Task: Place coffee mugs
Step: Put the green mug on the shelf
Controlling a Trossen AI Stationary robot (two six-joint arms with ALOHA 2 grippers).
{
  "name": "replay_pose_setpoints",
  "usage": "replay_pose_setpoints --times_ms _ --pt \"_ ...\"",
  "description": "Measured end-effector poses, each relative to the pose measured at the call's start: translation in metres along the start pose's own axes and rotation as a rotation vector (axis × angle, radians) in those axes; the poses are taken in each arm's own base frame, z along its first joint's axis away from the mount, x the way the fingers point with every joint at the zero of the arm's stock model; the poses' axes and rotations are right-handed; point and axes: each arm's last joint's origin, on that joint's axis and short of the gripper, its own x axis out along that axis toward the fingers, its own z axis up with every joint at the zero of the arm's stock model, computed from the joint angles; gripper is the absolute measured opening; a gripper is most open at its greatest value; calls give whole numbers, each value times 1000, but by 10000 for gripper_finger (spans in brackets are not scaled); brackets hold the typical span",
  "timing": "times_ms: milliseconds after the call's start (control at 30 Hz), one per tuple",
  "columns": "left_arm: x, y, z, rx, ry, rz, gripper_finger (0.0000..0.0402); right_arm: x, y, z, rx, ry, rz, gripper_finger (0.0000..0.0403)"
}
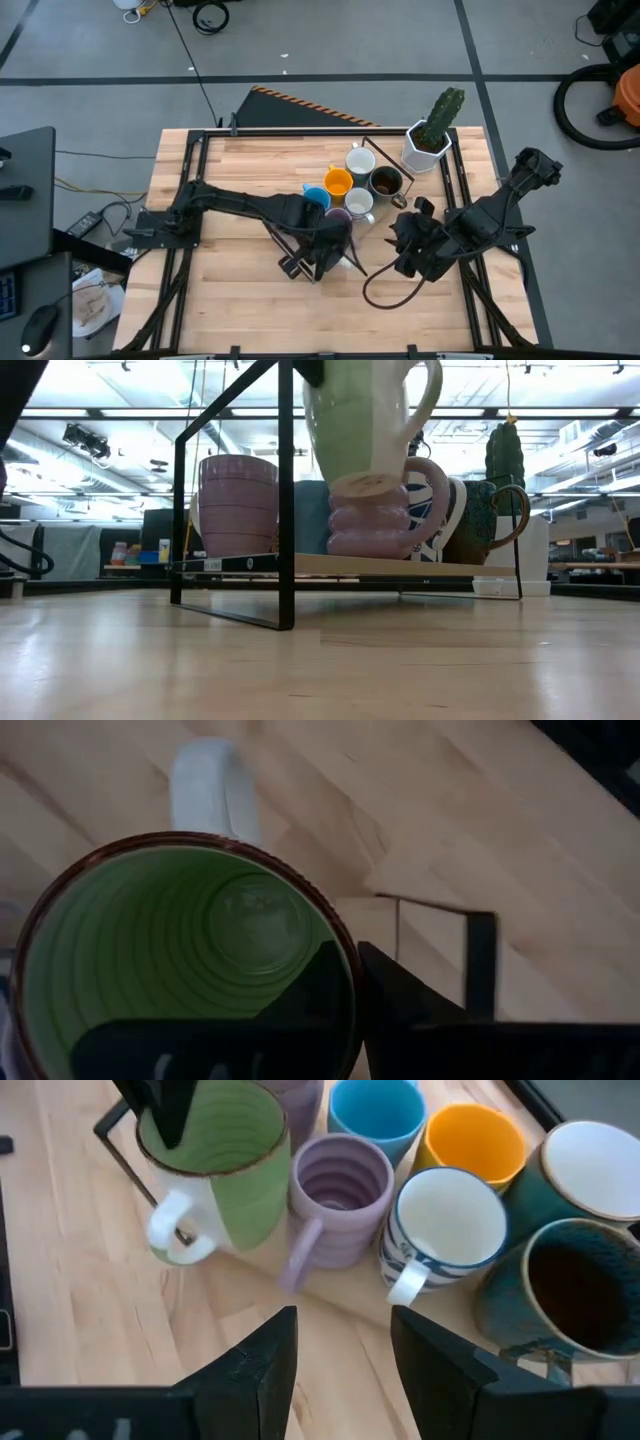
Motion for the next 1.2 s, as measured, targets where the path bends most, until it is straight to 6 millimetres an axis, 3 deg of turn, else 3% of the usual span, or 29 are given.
replay_pose_setpoints --times_ms 433,600,833,1200 --pt "10 -6 -11 -80 57 -116 23 -10 -8 2 19 -40 13 168" --pt "15 1 -14 -156 70 -117 23 -10 -6 2 24 -46 21 168" --pt "41 1 -13 -198 145 -134 23 -11 -5 2 21 -48 29 168" --pt "42 -3 -13 -201 223 -62 37 -11 -4 2 12 -56 38 167"
